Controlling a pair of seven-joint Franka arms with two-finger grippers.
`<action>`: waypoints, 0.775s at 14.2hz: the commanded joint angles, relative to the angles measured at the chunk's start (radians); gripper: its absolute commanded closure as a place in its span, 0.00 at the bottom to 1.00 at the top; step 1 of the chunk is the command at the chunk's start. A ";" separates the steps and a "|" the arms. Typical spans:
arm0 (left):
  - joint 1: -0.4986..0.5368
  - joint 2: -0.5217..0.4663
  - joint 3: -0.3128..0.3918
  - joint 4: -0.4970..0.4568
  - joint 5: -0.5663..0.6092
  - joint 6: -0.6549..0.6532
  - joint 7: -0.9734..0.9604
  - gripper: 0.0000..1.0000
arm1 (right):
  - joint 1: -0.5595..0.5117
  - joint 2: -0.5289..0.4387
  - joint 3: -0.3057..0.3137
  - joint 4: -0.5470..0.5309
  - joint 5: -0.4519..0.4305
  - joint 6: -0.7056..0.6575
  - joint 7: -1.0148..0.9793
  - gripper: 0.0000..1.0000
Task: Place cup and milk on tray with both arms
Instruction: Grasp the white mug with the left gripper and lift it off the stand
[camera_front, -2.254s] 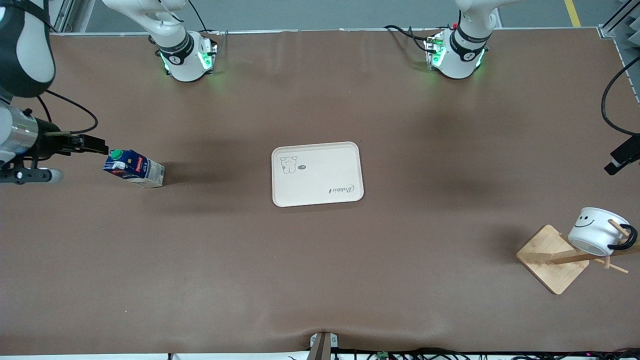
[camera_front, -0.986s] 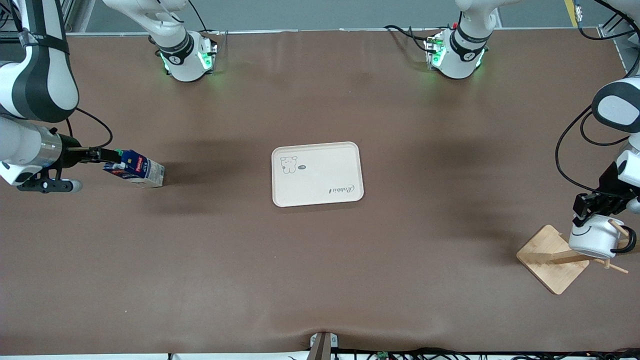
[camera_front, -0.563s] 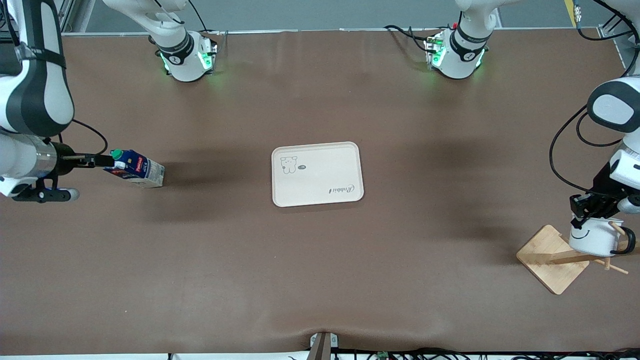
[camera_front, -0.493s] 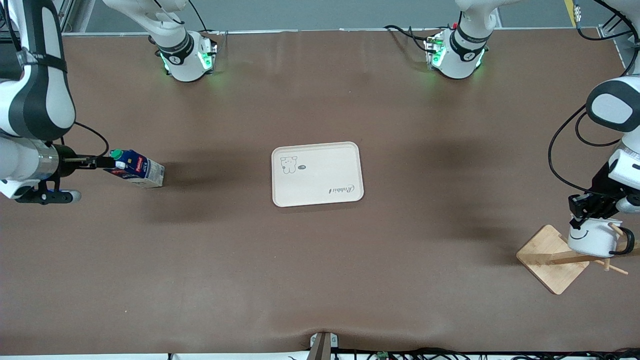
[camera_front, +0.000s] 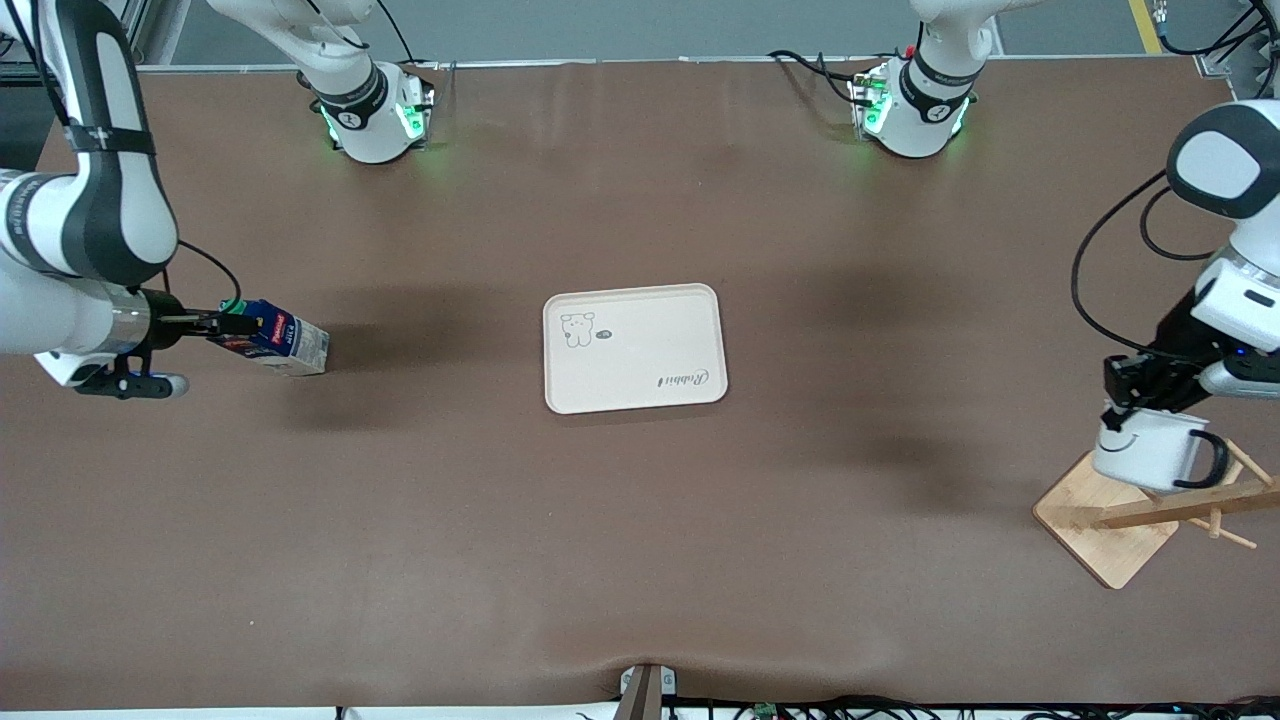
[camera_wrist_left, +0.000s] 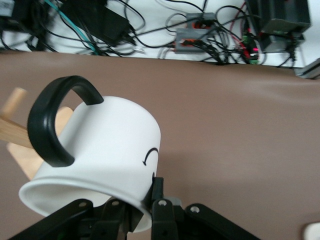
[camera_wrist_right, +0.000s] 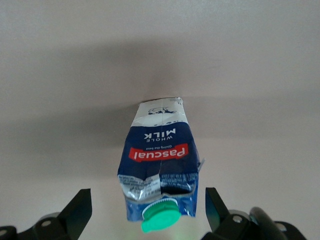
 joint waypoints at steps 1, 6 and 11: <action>0.003 -0.036 -0.071 0.033 0.071 -0.100 -0.158 1.00 | -0.016 -0.047 0.006 -0.070 0.014 0.077 -0.015 0.00; -0.017 0.042 -0.292 0.149 0.274 -0.309 -0.595 1.00 | -0.028 -0.042 0.006 -0.107 0.014 0.129 -0.047 0.20; -0.219 0.164 -0.328 0.179 0.279 -0.358 -0.920 1.00 | -0.051 -0.032 0.006 -0.090 0.014 0.085 -0.131 0.78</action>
